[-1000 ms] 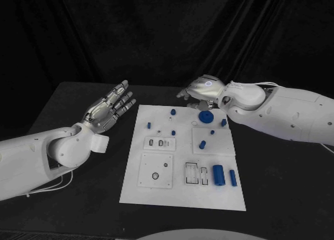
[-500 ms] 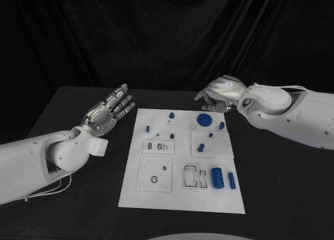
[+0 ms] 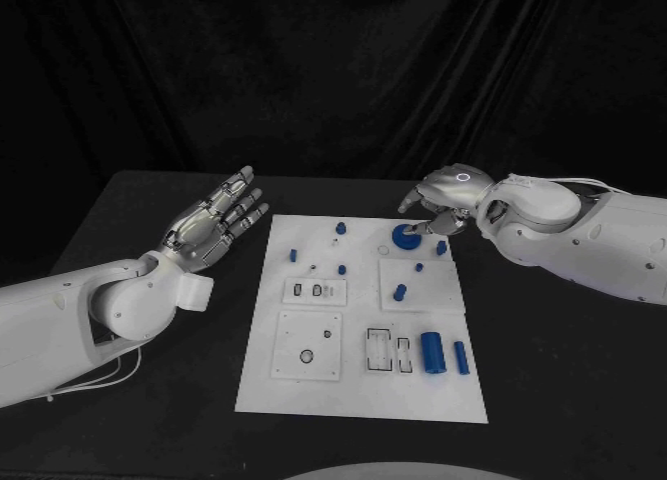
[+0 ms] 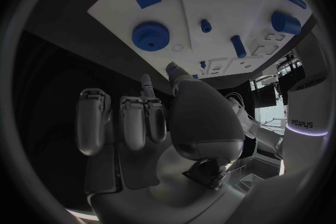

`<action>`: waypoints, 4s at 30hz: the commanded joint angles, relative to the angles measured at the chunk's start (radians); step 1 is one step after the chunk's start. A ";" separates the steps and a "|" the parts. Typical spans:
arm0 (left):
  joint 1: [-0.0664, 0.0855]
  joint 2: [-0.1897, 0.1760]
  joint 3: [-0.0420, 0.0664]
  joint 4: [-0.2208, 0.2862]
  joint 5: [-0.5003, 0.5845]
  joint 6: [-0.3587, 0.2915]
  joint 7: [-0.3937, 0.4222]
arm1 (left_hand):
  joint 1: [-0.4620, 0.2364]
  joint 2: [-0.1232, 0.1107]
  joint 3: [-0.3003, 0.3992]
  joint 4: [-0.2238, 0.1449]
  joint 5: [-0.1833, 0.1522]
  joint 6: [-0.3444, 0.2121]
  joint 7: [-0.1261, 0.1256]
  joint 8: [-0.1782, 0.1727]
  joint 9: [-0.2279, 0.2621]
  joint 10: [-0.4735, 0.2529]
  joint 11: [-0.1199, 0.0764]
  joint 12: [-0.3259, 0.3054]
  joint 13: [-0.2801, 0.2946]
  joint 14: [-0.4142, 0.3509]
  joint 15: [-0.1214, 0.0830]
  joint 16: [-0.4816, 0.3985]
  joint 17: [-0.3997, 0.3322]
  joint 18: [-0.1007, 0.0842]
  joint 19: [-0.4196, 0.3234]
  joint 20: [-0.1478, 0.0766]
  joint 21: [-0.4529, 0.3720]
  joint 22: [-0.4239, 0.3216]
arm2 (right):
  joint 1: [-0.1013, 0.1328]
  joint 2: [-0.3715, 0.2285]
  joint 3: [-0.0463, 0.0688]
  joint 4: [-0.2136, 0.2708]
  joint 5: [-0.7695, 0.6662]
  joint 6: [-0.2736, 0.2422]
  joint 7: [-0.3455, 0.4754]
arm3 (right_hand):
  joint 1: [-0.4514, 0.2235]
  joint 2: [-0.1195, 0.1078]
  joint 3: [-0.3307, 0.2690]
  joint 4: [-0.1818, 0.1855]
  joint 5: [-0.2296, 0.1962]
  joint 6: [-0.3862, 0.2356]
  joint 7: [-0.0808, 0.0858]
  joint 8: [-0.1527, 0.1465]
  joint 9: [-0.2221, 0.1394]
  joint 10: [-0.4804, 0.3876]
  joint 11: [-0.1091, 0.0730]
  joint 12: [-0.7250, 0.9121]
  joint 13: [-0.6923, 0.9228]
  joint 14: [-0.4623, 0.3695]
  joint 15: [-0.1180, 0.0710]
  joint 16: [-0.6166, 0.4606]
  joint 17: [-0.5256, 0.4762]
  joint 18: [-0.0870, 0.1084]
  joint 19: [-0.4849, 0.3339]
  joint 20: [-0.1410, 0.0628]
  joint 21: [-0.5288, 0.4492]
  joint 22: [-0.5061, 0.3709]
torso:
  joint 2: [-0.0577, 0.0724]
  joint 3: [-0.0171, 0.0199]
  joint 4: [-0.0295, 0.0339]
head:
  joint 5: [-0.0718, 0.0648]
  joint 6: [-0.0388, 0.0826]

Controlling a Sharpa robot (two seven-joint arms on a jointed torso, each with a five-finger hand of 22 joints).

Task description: Assemble the parts on the task board

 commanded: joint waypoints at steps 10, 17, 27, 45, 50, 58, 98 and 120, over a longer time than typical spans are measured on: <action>0.002 0.002 0.001 0.003 -0.009 0.021 0.009 | 0.005 0.000 0.005 -0.015 0.006 0.001 0.013 0.005 0.002 -0.001 0.015 -0.001 -0.001 0.002 0.010 -0.004 -0.001 0.000 0.001 0.008 -0.003 -0.001 | -0.019 0.020 0.001 -0.021 0.031 0.078 -0.084 | 0.016 0.000 -0.005 -0.021 -0.021 -0.093 -0.003 0.000 -0.003 0.107 -0.005 0.002 0.263 0.105 -0.004 0.003 0.263 -0.014 0.056 0.002 0.030 0.231 | -0.001 -0.0013 0.0013 | -0.003 -0.013; 0.002 0.000 0.001 0.003 -0.009 0.020 0.010 | 0.005 0.000 0.006 -0.016 0.007 0.001 0.015 0.005 0.001 -0.001 0.017 -0.001 -0.001 0.002 0.010 -0.004 -0.001 0.000 0.001 0.008 -0.003 -0.001 | -0.025 0.030 0.001 -0.035 0.031 0.080 -0.083 | 0.050 -0.002 0.003 -0.052 0.034 -0.090 0.001 0.004 0.004 0.107 -0.003 0.002 0.263 0.105 -0.006 0.003 0.263 -0.018 0.065 0.000 0.045 0.236 | -0.001 -0.0016 0.0015 | -0.001 -0.016; 0.002 0.001 0.001 0.002 -0.009 0.021 0.011 | 0.005 0.000 0.007 -0.018 0.007 0.003 0.016 0.006 0.002 -0.001 0.018 -0.001 -0.001 0.002 0.010 -0.004 -0.001 0.000 0.001 0.008 -0.003 -0.001 | -0.031 0.038 0.001 -0.049 0.032 0.090 -0.082 | 0.060 -0.006 0.006 -0.070 0.081 -0.067 0.014 0.016 0.018 0.107 0.006 0.002 0.263 0.105 -0.001 0.003 0.263 -0.021 0.070 0.004 0.055 0.240 | -0.001 -0.0015 0.0018 | 0.001 -0.017; 0.002 0.003 0.001 0.000 -0.009 0.026 0.009 | 0.005 0.000 0.007 -0.019 0.008 0.003 0.017 0.006 0.002 -0.001 0.019 -0.001 -0.001 0.002 0.010 -0.004 -0.001 0.000 0.001 0.008 -0.003 -0.001 | -0.053 0.072 0.001 -0.089 0.032 0.112 -0.083 | 0.058 -0.004 0.004 -0.078 0.046 -0.031 0.034 0.037 0.042 0.107 0.023 0.002 0.263 0.105 0.014 0.003 0.263 -0.018 0.063 0.017 0.044 0.236 | -0.001 -0.0013 0.0017 | 0.004 -0.021; 0.002 0.003 0.001 0.000 -0.009 0.029 0.008 | 0.005 0.001 0.008 -0.020 0.009 0.003 0.018 0.006 0.002 -0.001 0.019 -0.001 -0.001 0.002 0.010 -0.004 -0.001 0.000 0.001 0.008 -0.003 -0.001 | -0.058 0.075 0.001 -0.095 0.032 0.116 -0.082 | 0.067 -0.002 0.008 -0.088 0.068 -0.006 0.038 0.055 0.061 0.107 0.027 0.002 0.263 0.105 0.018 0.003 0.263 -0.017 0.061 0.021 0.042 0.235 | -0.001 -0.0012 0.0022 | 0.005 -0.022; 0.002 0.004 0.001 -0.002 -0.009 0.032 0.006 | 0.005 0.001 0.008 -0.020 0.009 0.003 0.018 0.006 0.002 -0.001 0.019 -0.001 -0.001 0.002 0.010 -0.004 -0.001 0.000 0.001 0.008 -0.003 -0.001 | -0.061 0.074 0.001 -0.096 0.032 0.125 -0.067 | 0.091 -0.004 0.034 -0.124 0.301 0.051 0.041 0.128 0.146 0.107 0.037 0.002 0.263 0.105 0.027 0.003 0.263 -0.016 0.058 0.028 0.037 0.233 | -0.001 -0.0017 0.0016 | 0.006 -0.024; 0.002 0.007 0.001 -0.004 -0.009 0.043 -0.008 | 0.003 0.001 0.010 -0.024 0.011 0.003 0.019 0.006 0.002 -0.001 0.022 -0.001 -0.001 0.002 0.012 -0.004 -0.001 0.000 0.001 0.010 -0.003 -0.001 | -0.021 0.160 0.001 -0.057 0.032 0.052 -0.006 | 0.070 -0.010 0.086 -0.140 0.398 0.026 0.045 0.168 0.232 0.107 0.043 0.002 0.263 0.105 0.033 0.003 0.263 -0.019 0.066 0.035 0.050 0.237 | -0.001 -0.0024 0.0023 | 0.008 -0.022; 0.002 0.019 0.001 -0.010 -0.009 0.053 -0.019 | 0.003 0.000 0.010 -0.026 0.011 0.004 0.020 0.007 0.002 -0.001 0.022 -0.001 -0.001 0.002 0.013 -0.004 -0.001 0.000 0.001 0.011 -0.003 -0.001 | -0.012 0.249 0.002 -0.093 0.032 0.068 -0.009 | 0.040 -0.022 0.101 -0.129 0.220 -0.017 0.058 0.109 0.216 0.107 0.048 0.002 0.263 0.105 0.043 0.003 0.263 -0.018 0.064 0.046 0.047 0.236 | -0.001 -0.0021 0.0014 | 0.010 -0.025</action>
